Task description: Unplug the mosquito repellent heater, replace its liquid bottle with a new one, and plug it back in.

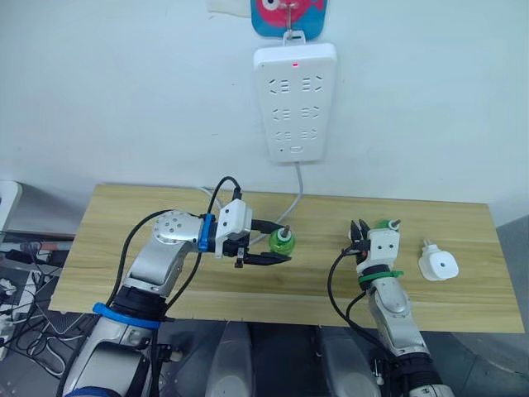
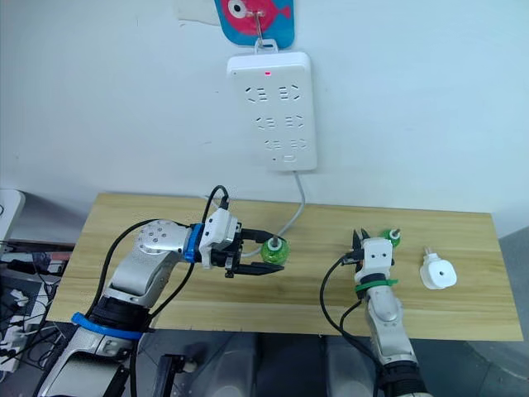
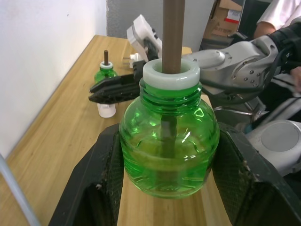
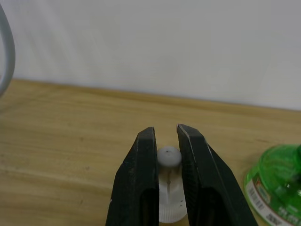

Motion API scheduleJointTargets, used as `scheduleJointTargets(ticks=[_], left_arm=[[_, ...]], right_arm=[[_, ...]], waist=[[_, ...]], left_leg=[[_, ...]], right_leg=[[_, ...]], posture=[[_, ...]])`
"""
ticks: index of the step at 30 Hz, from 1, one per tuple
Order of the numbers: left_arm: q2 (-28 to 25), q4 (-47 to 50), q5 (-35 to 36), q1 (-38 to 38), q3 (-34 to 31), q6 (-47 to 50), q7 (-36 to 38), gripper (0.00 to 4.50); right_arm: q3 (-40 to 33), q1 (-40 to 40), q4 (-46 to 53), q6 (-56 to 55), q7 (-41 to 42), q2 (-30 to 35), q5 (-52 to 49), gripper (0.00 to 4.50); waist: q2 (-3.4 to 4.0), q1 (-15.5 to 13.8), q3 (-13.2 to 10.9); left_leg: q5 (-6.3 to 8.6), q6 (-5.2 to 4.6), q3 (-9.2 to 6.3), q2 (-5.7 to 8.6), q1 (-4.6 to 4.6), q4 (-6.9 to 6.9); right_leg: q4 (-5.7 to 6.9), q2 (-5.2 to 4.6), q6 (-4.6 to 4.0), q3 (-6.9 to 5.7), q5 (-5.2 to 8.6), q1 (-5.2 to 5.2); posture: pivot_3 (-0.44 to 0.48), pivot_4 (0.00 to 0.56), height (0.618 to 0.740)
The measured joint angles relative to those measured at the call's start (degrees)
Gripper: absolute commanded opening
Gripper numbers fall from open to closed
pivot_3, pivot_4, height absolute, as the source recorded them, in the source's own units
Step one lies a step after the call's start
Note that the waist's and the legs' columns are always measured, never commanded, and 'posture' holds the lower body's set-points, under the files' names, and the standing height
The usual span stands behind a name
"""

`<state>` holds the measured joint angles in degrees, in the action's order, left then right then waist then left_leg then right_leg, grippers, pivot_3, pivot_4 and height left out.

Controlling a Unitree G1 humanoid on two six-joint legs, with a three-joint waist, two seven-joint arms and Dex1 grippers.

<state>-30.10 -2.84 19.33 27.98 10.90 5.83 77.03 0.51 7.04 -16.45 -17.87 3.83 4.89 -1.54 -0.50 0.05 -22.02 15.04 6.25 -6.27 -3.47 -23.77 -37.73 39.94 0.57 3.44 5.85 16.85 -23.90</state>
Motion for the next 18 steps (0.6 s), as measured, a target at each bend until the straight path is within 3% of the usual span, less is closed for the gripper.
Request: scheduleJointTargets(ticks=[7,11,18], left_arm=[[0.1,0.2,0.1,0.4,0.0,0.1,0.1,2.26],[0.4,0.0,0.1,0.9,0.1,-0.1,0.1,2.26],[2.5,-2.2,-0.2,1.0,0.2,-1.6,0.0,2.26]], right_arm=[[-0.5,-2.1,0.6,-0.1,1.0,-0.1,-0.4,3.05],[-0.1,-6.6,8.0,1.5,2.3,0.4,-0.5,4.49],[3.2,-24.4,32.3,9.8,5.9,3.5,-0.5,4.49]], waist=[[0.0,0.0,0.0],[0.0,0.0,0.0],[-0.01,0.0,0.0]], left_leg=[[0.0,0.0,0.01,0.0,-0.01,0.0],[0.0,0.01,0.04,0.0,-0.02,0.03],[-0.05,0.1,0.06,0.0,-0.04,0.21]], right_leg=[[-0.01,0.0,0.01,0.02,0.0,-0.03],[-0.01,0.0,0.01,0.06,0.01,-0.06],[-0.09,-0.01,0.27,0.09,0.16,-0.11]], posture=[[0.15,0.432,0.74],[0.132,0.422,0.74],[0.102,0.42,0.74]])
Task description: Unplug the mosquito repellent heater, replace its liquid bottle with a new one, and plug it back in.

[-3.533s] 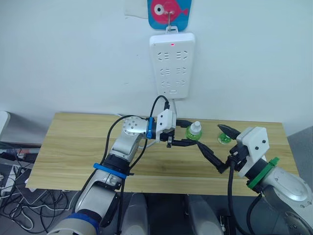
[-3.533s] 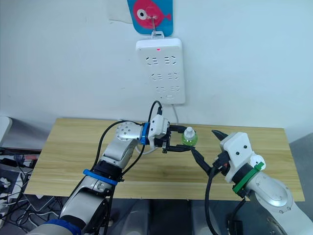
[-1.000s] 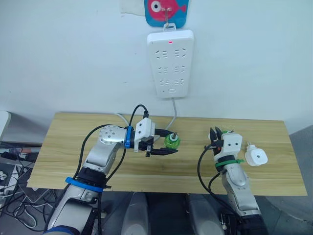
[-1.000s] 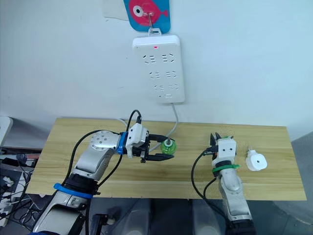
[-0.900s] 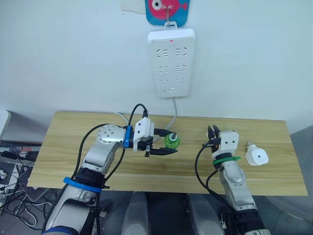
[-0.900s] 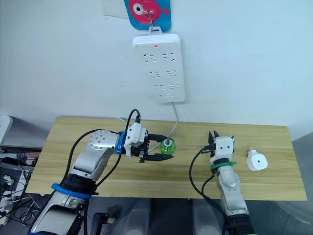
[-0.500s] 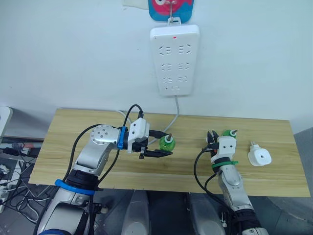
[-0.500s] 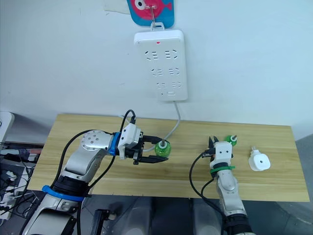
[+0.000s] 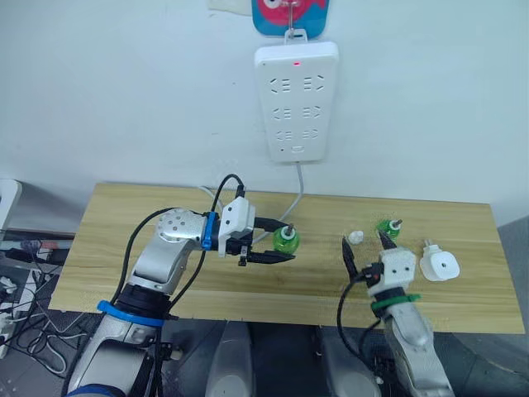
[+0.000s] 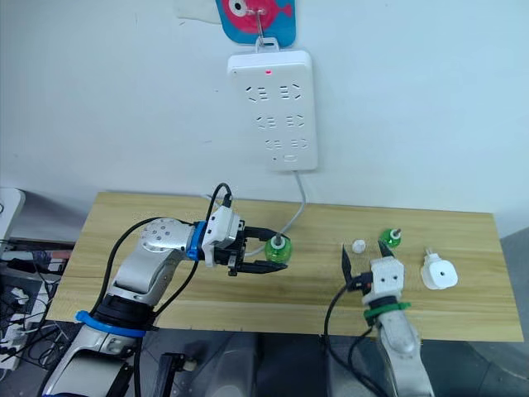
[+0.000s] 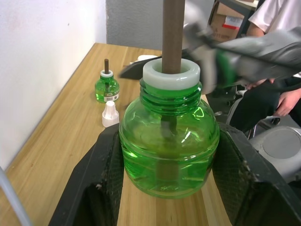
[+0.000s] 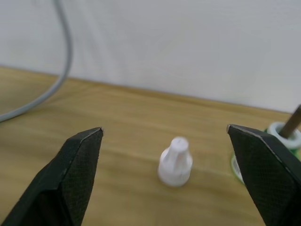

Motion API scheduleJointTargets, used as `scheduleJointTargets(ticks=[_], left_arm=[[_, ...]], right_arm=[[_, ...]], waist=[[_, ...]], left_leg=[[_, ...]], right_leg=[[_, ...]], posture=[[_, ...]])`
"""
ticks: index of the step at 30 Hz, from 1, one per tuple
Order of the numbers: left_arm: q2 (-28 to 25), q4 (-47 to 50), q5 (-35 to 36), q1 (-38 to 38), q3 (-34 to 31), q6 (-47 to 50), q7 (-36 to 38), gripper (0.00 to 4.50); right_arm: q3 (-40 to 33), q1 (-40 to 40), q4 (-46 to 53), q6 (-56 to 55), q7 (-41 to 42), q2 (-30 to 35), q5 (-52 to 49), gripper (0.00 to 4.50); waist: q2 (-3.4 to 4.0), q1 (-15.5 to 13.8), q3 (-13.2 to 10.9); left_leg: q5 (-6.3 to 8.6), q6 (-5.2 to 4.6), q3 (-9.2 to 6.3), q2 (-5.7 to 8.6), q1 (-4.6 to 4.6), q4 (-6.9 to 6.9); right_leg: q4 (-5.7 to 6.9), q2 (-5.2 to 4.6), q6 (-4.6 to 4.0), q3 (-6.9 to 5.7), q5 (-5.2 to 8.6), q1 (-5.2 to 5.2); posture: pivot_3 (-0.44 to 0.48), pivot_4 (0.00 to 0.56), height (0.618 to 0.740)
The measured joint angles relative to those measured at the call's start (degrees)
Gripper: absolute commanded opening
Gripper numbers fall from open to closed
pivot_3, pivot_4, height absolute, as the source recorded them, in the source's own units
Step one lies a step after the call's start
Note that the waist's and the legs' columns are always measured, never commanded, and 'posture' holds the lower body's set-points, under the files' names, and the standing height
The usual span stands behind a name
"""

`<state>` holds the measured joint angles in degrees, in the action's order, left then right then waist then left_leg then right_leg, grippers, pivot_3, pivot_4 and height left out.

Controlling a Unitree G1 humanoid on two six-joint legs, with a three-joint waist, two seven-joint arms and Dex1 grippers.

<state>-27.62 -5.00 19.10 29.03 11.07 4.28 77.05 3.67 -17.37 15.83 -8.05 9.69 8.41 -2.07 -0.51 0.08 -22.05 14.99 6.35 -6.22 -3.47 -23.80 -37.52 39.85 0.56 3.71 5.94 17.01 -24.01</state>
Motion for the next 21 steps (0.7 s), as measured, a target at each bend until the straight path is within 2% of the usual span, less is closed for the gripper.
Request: scheduleJointTargets(ticks=[5,7,10,14,18,21], left_arm=[[1.8,-1.7,-0.8,0.8,1.1,-1.3,0.0,2.26],[2.8,-2.3,-1.3,1.3,1.6,-1.4,-0.1,2.26],[4.7,-2.9,-1.6,1.8,2.5,-2.4,-0.2,2.26],[5.5,-4.1,-2.1,2.5,3.0,-3.2,-0.2,2.26],[6.3,-4.4,-2.4,2.8,3.4,-2.5,-0.4,2.26],[7.1,-4.5,-2.6,3.3,4.2,-3.7,-0.1,2.26]], right_arm=[[-1.2,-15.5,19.8,9.4,2.3,5.2,-1.4,4.49],[-4.7,-19.2,25.1,13.9,2.9,6.9,-3.4,4.49],[-14.1,-21.2,30.3,23.0,3.5,10.0,-8.1,4.49],[-24.6,-19.2,32.5,36.4,5.4,16.3,-15.3,4.49],[-33.1,-10.2,31.5,52.3,6.2,21.2,-27.0,4.49],[-36.4,-3.7,28.5,63.1,7.3,27.5,-33.5,4.49]], waist=[[-0.07,0.0,0.0],[-0.15,0.0,-0.1],[-0.2,0.1,-0.1],[-0.24,0.2,-0.1],[-0.36,0.3,-0.2],[-0.33,0.2,-0.3]], left_leg=[[-0.23,0.39,0.01,-0.01,0.02,0.54],[-0.24,0.41,0.0,-0.02,0.02,0.56],[-0.25,0.42,0.03,-0.03,0.0,0.56],[-0.25,0.4,0.06,-0.07,0.01,0.59],[-0.25,0.37,0.04,-0.09,0.02,0.57],[-0.28,0.31,-0.01,-0.03,0.02,0.59]], right_leg=[[-0.43,-0.01,0.06,0.02,0.04,-0.04],[-0.5,-0.01,0.07,0.01,0.04,-0.01],[-0.56,-0.01,0.07,0.03,0.03,0.0],[-0.58,0.02,0.07,0.05,0.02,0.0],[-0.62,0.04,0.06,0.03,0.0,0.07],[-0.76,0.01,0.05,0.0,-0.05,0.16]], posture=[[0.071,0.434,0.74],[0.071,0.434,0.74],[0.047,0.435,0.74],[0.032,0.443,0.74],[0.039,0.445,0.74],[0.045,0.451,0.74]])
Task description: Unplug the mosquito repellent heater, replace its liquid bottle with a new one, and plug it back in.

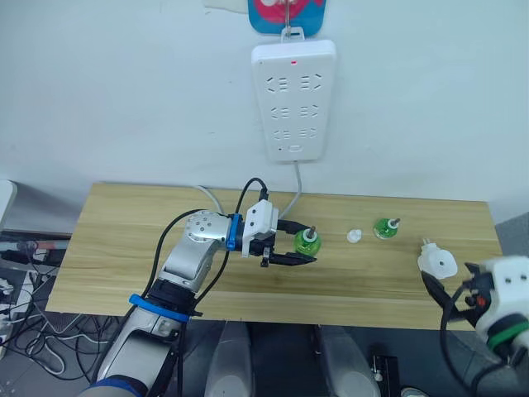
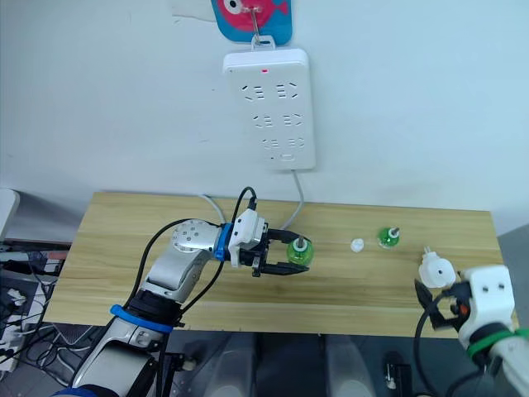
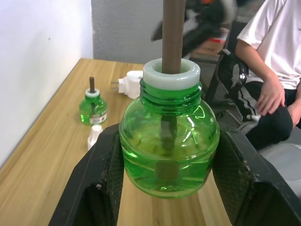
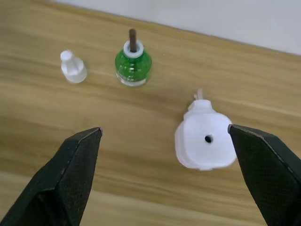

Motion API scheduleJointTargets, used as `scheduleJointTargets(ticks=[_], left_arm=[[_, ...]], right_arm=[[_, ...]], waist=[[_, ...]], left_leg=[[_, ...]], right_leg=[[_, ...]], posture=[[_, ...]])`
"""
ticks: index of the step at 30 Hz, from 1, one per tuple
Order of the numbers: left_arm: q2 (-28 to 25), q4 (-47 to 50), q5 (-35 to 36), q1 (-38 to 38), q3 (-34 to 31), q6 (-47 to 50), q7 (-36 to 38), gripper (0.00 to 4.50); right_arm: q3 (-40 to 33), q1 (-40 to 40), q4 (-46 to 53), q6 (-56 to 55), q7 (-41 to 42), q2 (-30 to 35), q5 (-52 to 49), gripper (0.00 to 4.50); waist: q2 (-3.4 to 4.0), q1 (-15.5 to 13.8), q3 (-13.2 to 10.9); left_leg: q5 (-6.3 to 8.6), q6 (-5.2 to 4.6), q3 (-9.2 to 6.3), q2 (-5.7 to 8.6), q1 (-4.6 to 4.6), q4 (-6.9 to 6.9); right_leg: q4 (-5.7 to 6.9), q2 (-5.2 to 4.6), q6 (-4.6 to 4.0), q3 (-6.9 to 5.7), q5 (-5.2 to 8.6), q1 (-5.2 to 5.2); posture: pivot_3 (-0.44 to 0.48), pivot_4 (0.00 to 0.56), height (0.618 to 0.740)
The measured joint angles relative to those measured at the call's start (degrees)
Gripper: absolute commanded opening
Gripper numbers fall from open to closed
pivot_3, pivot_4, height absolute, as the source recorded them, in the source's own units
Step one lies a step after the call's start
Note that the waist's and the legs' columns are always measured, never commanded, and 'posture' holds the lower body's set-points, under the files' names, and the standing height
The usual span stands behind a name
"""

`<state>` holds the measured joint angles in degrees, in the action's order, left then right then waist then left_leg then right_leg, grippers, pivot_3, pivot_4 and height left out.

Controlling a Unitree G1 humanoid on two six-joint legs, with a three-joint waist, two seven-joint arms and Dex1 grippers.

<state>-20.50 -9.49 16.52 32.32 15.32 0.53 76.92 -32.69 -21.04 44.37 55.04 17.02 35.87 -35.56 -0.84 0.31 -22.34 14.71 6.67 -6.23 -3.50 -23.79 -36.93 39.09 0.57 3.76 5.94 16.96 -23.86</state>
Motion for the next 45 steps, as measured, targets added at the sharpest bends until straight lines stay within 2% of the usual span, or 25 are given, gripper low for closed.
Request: scheduleJointTargets(ticks=[5,13,22,25,45], left_arm=[[0.3,-0.2,-0.7,0.1,0.2,-1.3,0.0,2.26],[0.2,0.1,-0.8,-0.8,0.2,-1.2,0.0,2.26],[0.5,0.5,-0.8,-0.7,0.3,-1.2,-0.1,2.26],[0.5,0.7,-0.8,-0.8,0.4,-1.2,-0.1,2.26],[-0.9,5.0,-0.5,-2.9,0.5,0.1,0.2,2.26]], right_arm=[[-1.5,5.8,-6.5,13.5,1.7,6.6,-5.2,4.49],[-0.4,8.8,-13.9,15.7,5.8,13.7,-3.8,4.49],[8.8,15.8,-27.4,7.6,12.1,18.3,2.0,4.49],[11.1,17.6,-31.1,5.7,13.5,18.4,3.7,4.49],[21.2,26.3,-47.6,-3.7,23.7,19.1,11.3,4.49]], waist=[[-0.04,-0.4,-0.1],[-0.1,-0.2,-0.1],[-0.12,-0.2,-0.2],[-0.11,-0.3,-0.2],[-0.07,-0.3,-0.2]], left_leg=[[0.02,-0.03,-0.02,0.04,-0.02,0.0],[0.01,-0.04,-0.01,0.06,0.02,-0.02],[0.0,-0.05,-0.01,0.07,0.03,-0.03],[0.0,-0.05,-0.03,0.06,0.02,-0.02],[0.0,-0.05,-0.02,0.07,0.03,-0.03]], right_leg=[[-0.12,-0.04,-0.2,-0.03,-0.12,0.09],[-0.1,-0.07,0.07,-0.04,0.01,0.11],[-0.11,-0.08,0.05,-0.05,0.0,0.12],[-0.11,-0.08,-0.2,-0.07,-0.15,0.12],[-0.11,-0.08,-0.2,-0.05,-0.16,0.12]], posture=[[0.052,0.452,0.74],[0.057,0.453,0.74],[0.075,0.448,0.74],[0.082,0.444,0.74],[0.093,0.441,0.74]])
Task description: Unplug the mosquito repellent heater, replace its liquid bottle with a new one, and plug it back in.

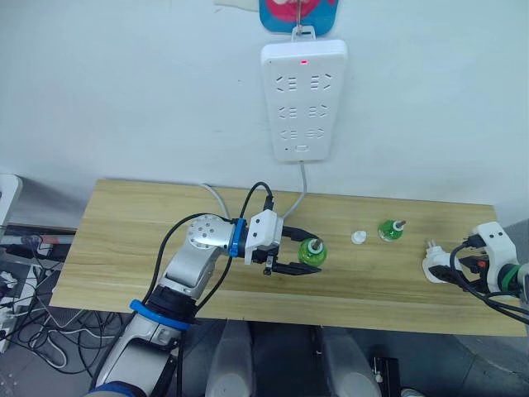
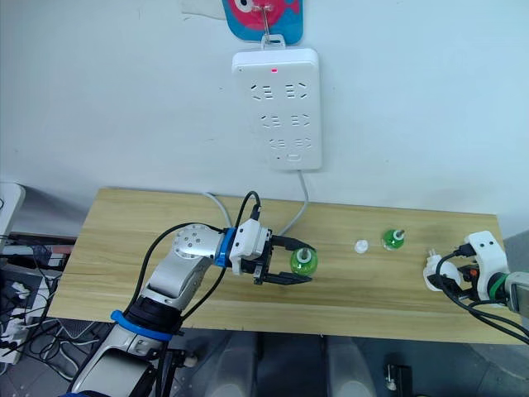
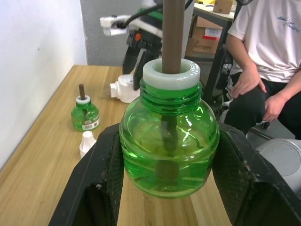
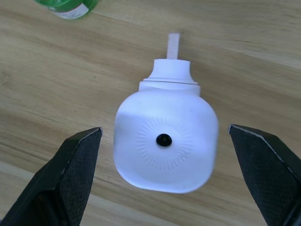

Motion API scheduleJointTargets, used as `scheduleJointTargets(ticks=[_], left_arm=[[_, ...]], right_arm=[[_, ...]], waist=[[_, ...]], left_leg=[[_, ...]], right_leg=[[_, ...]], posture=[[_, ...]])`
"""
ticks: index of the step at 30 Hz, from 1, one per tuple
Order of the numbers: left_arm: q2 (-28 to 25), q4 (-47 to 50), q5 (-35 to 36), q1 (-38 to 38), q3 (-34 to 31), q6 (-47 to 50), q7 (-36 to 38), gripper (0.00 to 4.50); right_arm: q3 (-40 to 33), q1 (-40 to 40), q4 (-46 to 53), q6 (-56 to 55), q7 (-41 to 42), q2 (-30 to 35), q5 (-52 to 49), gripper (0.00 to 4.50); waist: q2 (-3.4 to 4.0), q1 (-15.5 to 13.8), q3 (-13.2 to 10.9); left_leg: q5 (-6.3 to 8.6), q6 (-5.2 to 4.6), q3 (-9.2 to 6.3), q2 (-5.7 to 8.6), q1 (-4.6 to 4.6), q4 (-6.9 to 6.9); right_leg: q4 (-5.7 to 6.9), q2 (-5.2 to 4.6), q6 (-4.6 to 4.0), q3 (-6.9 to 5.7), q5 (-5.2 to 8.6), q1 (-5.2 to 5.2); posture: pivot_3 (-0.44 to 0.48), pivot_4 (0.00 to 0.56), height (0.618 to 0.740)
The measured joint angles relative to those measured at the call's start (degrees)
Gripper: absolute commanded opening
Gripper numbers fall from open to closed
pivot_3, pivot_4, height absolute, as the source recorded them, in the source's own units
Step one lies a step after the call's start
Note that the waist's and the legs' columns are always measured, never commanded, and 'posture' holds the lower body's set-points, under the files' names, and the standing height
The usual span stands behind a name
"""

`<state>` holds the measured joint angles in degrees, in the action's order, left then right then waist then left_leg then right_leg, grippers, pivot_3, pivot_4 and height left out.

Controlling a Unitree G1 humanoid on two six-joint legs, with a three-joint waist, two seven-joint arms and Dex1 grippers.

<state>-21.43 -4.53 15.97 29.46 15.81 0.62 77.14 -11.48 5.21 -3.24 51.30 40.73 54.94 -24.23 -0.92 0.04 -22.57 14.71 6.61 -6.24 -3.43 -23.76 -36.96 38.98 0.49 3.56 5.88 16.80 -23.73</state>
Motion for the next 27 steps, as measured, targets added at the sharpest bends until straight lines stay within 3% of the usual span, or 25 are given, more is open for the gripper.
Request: scheduleJointTargets(ticks=[16,27], left_arm=[[-1.8,2.9,0.8,-1.8,0.1,1.8,-0.2,2.26],[-2.0,3.2,0.8,-1.8,0.1,1.9,-0.2,2.26]], right_arm=[[6.0,7.3,-11.3,-4.3,5.7,0.0,5.0,4.49],[6.1,8.6,-12.8,-4.2,6.8,-0.5,5.6,4.49]], waist=[[0.02,-0.1,0.0],[0.03,-0.1,0.0]], left_leg=[[0.0,0.0,0.0,0.0,0.01,0.0],[0.0,0.0,0.0,0.0,0.01,0.01]], right_leg=[[0.0,0.0,0.0,0.0,0.0,0.0],[0.0,0.0,-0.01,0.0,-0.01,0.0]], posture=[[0.127,0.441,0.74],[0.125,0.444,0.74]])
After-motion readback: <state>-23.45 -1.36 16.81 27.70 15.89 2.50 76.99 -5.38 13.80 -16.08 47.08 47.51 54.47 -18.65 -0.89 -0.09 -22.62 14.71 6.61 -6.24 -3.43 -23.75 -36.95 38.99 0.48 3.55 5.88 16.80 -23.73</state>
